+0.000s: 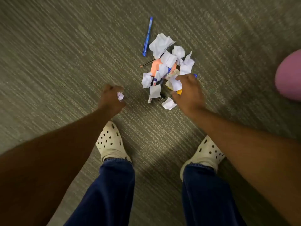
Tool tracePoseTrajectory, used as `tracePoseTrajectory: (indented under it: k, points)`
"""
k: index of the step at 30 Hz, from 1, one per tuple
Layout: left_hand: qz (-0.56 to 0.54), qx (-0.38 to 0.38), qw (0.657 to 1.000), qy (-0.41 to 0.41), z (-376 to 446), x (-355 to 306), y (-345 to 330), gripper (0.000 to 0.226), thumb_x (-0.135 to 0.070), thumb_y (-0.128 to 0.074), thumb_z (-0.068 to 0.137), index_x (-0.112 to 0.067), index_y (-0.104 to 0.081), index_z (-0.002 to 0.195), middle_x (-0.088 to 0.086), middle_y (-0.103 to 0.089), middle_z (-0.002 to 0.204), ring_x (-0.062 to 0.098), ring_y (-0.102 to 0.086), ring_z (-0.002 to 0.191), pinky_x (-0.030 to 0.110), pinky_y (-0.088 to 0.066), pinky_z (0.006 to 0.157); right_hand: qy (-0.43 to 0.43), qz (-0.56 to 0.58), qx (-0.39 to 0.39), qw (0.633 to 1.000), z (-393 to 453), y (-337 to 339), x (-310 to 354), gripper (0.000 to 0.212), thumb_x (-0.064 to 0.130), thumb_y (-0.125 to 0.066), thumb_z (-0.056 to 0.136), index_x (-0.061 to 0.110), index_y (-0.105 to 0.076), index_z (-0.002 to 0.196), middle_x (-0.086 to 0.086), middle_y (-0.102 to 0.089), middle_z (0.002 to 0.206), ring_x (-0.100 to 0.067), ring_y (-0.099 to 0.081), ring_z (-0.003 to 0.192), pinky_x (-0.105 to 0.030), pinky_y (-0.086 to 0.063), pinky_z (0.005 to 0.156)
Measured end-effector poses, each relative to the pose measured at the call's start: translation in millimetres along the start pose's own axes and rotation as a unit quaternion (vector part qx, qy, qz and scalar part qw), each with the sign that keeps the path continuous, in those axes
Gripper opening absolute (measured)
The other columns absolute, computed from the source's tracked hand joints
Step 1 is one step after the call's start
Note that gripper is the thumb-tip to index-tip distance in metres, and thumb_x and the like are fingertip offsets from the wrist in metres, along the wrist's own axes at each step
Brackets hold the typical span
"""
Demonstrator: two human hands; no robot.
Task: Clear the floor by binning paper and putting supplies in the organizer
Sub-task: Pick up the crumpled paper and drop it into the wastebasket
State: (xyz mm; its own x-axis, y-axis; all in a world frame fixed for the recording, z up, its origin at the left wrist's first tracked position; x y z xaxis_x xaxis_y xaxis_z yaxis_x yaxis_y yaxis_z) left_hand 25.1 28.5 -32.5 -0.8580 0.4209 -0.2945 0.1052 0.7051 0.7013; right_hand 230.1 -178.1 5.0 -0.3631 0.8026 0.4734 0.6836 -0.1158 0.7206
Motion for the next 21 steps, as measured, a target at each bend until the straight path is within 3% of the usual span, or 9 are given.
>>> tracePoseTrajectory:
  k: [4, 7, 9, 11, 13, 15, 18, 21]
  points:
    - [0.001, -0.01, 1.0, 0.007, 9, 4, -17, 0.031, 0.003, -0.071, 0.082, -0.002, -0.071, 0.112, 0.027, -0.051, 0.13, 0.042, -0.061, 0.108, 0.04, -0.051, 0.096, 0.01, -0.034, 0.004, 0.999, 11, -11, -7, 0.047, 0.017, -0.077, 0.088, 0.015, -0.063, 0.133, -0.01, -0.052, 0.139, -0.035, -0.053, 0.127, -0.044, -0.052, 0.101]
    - [-0.015, -0.041, 0.999, 0.019, 16, -7, -16, 0.018, 0.0, -0.063, 0.088, -0.005, -0.078, 0.098, 0.024, -0.063, 0.118, 0.038, -0.067, 0.097, 0.033, -0.05, 0.088, 0.011, -0.056, -0.005, 0.998, 18, -13, -13, 0.045, 0.018, -0.076, 0.089, 0.016, -0.063, 0.132, -0.008, -0.05, 0.14, -0.033, -0.048, 0.129, -0.045, -0.054, 0.096]
    - [-0.014, -0.061, 0.998, 0.001, 24, -27, -14, 0.019, -0.006, -0.057, 0.092, -0.005, -0.075, 0.087, 0.021, -0.069, 0.1, 0.034, -0.065, 0.085, 0.03, -0.043, 0.073, 0.01, -0.079, -0.021, 0.997, 23, -9, -14, 0.046, 0.021, -0.077, 0.088, 0.018, -0.063, 0.131, -0.008, -0.048, 0.14, -0.033, -0.045, 0.131, -0.047, -0.055, 0.093]
    - [-0.041, -0.076, 0.996, -0.028, 35, -57, -14, 0.024, -0.007, -0.05, 0.097, -0.002, -0.069, 0.083, 0.022, -0.068, 0.09, 0.033, -0.062, 0.079, 0.032, -0.035, 0.068, 0.003, -0.095, -0.035, 0.995, 29, -7, -17, 0.049, 0.025, -0.08, 0.086, 0.019, -0.062, 0.131, -0.009, -0.046, 0.142, -0.033, -0.044, 0.131, -0.048, -0.056, 0.094]
    - [-0.05, -0.064, 0.995, -0.051, 46, -85, -20, 0.026, -0.009, -0.045, 0.102, 0.004, -0.065, 0.092, 0.027, -0.068, 0.098, 0.039, -0.064, 0.09, 0.041, -0.04, 0.073, 0.006, -0.118, -0.046, 0.992, 33, -7, -18, 0.058, 0.031, -0.083, 0.082, 0.02, -0.059, 0.133, -0.011, -0.044, 0.145, -0.034, -0.044, 0.131, -0.047, -0.052, 0.099]
    - [-0.061, -0.044, 0.996, -0.042, 55, -103, -28, 0.027, -0.018, -0.047, 0.103, 0.004, -0.059, 0.113, 0.028, -0.064, 0.116, 0.042, -0.062, 0.105, 0.045, -0.046, 0.083, 0.0, -0.135, -0.045, 0.99, 36, -9, -18, 0.068, 0.039, -0.083, 0.08, 0.022, -0.054, 0.139, -0.012, -0.04, 0.15, -0.036, -0.043, 0.132, -0.048, -0.049, 0.103]
    - [-0.032, 0.005, 0.999, -0.04, 62, -113, -46, 0.056, -0.027, -0.062, 0.098, -0.009, -0.041, 0.147, 0.028, -0.048, 0.141, 0.045, -0.057, 0.121, 0.048, -0.048, 0.097, -0.019, -0.152, -0.023, 0.988, 39, -15, -16, 0.086, 0.051, -0.08, 0.08, 0.027, -0.04, 0.152, -0.015, -0.025, 0.162, -0.042, -0.035, 0.142, -0.053, -0.046, 0.109]
    - [-0.013, 0.006, 0.997, -0.07, 68, -110, -57, 0.064, -0.02, -0.058, 0.101, -0.015, -0.027, 0.158, 0.03, -0.042, 0.147, 0.049, -0.061, 0.12, 0.048, -0.05, 0.094, -0.014, -0.165, 0.019, 0.986, 42, -21, -13, 0.106, 0.056, -0.082, 0.078, 0.031, -0.022, 0.162, -0.018, -0.01, 0.169, -0.048, -0.027, 0.148, -0.058, -0.044, 0.112]
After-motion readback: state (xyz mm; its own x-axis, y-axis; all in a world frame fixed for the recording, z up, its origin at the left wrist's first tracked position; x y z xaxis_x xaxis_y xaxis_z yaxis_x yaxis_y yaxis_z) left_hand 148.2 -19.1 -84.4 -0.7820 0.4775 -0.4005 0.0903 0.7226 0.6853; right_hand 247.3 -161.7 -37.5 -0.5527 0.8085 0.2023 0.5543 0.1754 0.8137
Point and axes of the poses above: each hand's wrist, its own z-axis towards the middle knuckle, its own y-axis out of the back of the hand, x = y × z, the point moved 5 cm from there along z, towards the middle knuckle
